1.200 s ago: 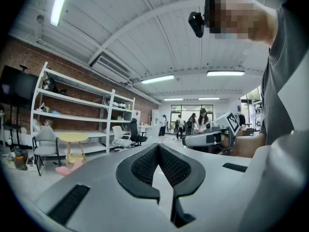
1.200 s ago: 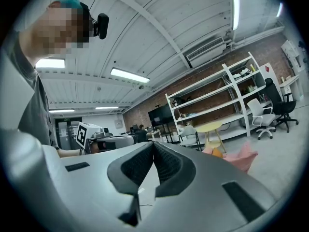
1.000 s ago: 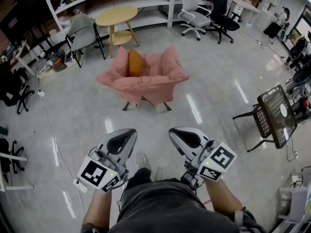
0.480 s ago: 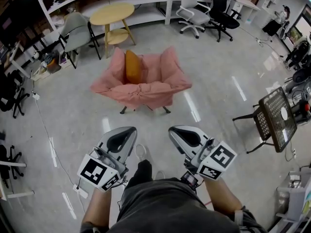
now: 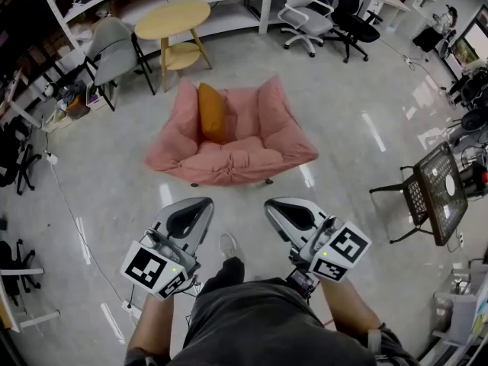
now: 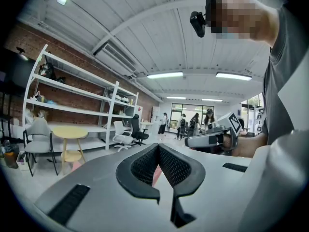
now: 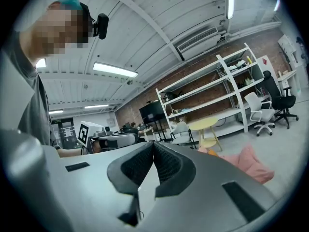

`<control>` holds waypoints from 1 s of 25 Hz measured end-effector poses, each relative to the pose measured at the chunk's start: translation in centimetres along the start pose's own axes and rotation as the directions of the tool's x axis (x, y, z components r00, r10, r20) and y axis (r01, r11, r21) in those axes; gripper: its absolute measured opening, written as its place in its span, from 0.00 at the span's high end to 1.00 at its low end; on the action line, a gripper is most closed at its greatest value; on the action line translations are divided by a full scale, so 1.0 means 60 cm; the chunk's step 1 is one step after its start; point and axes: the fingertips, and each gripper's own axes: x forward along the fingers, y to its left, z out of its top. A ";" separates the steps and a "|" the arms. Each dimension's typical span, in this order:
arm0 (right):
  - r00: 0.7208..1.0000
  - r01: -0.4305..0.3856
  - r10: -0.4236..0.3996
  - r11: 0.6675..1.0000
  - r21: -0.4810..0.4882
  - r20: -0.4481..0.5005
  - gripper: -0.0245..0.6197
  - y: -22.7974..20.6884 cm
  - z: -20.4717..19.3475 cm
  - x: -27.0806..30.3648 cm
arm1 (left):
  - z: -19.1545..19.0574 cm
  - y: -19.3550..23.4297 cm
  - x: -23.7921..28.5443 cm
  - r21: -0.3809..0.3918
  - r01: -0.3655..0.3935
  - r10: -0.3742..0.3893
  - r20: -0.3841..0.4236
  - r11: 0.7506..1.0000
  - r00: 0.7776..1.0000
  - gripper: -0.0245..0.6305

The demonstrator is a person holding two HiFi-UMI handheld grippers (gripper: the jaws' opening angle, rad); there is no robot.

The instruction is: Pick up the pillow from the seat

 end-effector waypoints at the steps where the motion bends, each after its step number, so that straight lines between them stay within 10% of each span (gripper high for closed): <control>1: 1.000 0.005 -0.005 1.000 0.001 -0.002 0.94 -0.009 0.003 0.017 | 0.002 0.020 0.005 -0.003 0.001 -0.001 -0.001 1.000 1.000 0.95; 25: 0.998 0.059 -0.058 0.998 0.007 -0.019 0.94 -0.168 0.064 0.270 | 0.011 0.312 0.109 -0.044 0.048 -0.049 -0.034 0.998 0.998 0.95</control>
